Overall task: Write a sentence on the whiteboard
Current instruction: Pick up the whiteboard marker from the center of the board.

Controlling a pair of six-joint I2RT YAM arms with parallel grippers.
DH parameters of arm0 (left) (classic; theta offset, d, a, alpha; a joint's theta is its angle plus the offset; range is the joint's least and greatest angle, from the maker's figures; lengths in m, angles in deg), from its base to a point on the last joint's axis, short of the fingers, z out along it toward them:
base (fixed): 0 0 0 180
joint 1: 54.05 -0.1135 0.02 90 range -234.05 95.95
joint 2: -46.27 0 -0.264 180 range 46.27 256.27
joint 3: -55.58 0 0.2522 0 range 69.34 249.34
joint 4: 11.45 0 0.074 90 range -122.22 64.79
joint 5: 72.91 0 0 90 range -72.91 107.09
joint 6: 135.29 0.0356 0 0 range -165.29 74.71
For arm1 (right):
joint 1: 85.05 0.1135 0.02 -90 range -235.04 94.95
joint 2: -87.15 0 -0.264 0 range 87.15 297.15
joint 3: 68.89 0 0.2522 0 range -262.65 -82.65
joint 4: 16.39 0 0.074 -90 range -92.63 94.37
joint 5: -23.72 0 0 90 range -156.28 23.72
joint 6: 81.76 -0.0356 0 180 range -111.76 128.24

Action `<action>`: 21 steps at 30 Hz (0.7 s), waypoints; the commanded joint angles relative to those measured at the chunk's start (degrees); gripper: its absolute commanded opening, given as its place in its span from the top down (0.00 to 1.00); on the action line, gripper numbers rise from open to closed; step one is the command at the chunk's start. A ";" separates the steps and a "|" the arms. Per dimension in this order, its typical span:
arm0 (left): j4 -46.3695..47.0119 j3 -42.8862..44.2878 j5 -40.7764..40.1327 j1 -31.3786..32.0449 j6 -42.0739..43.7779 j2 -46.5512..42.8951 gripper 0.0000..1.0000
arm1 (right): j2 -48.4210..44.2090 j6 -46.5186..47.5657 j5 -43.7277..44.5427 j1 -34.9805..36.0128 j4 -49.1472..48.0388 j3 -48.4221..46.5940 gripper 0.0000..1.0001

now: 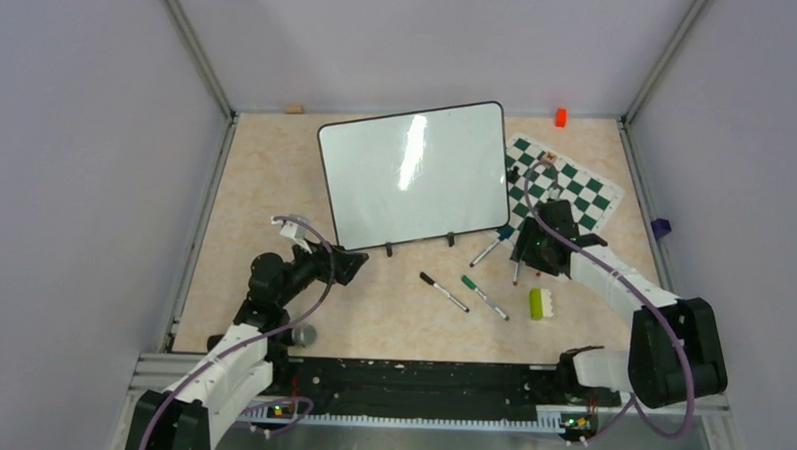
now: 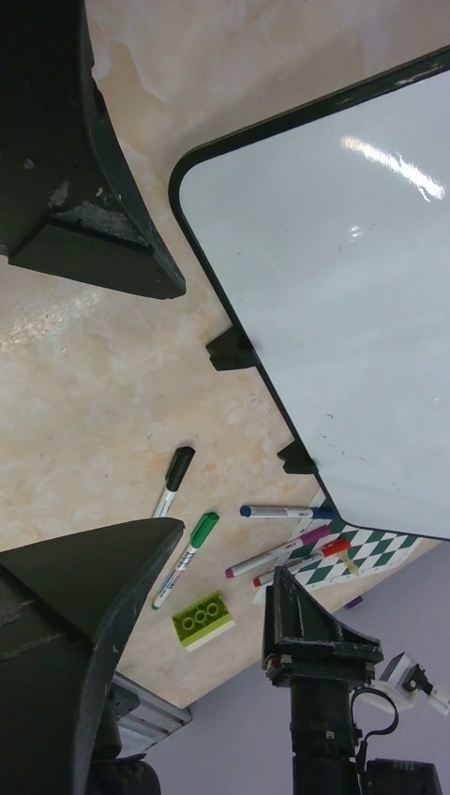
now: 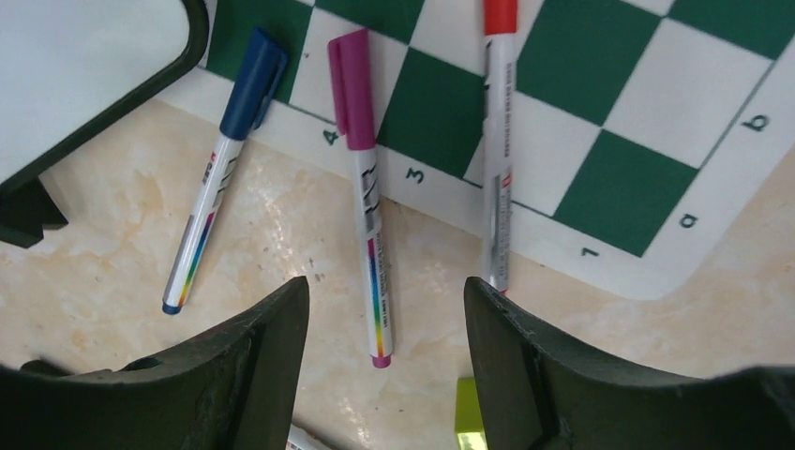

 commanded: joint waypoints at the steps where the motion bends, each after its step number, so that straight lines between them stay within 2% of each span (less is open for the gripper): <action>1: 3.98 1.56 1.08 1.01 1.30 0.21 0.09 | 1.57 1.52 0.42 5.04 -0.61 -3.24 0.39; 7: 3.93 1.52 1.03 1.24 1.67 0.15 0.09 | 1.59 6.61 -0.47 14.51 0.88 -4.31 0.41; 12: 4.19 1.52 1.15 1.46 1.80 0.43 0.09 | 1.85 11.11 -8.00 18.03 0.96 -3.16 0.43; 21: 4.50 1.43 1.02 1.94 2.19 0.54 0.09 | 5.03 11.05 -8.96 22.72 1.38 -3.31 0.44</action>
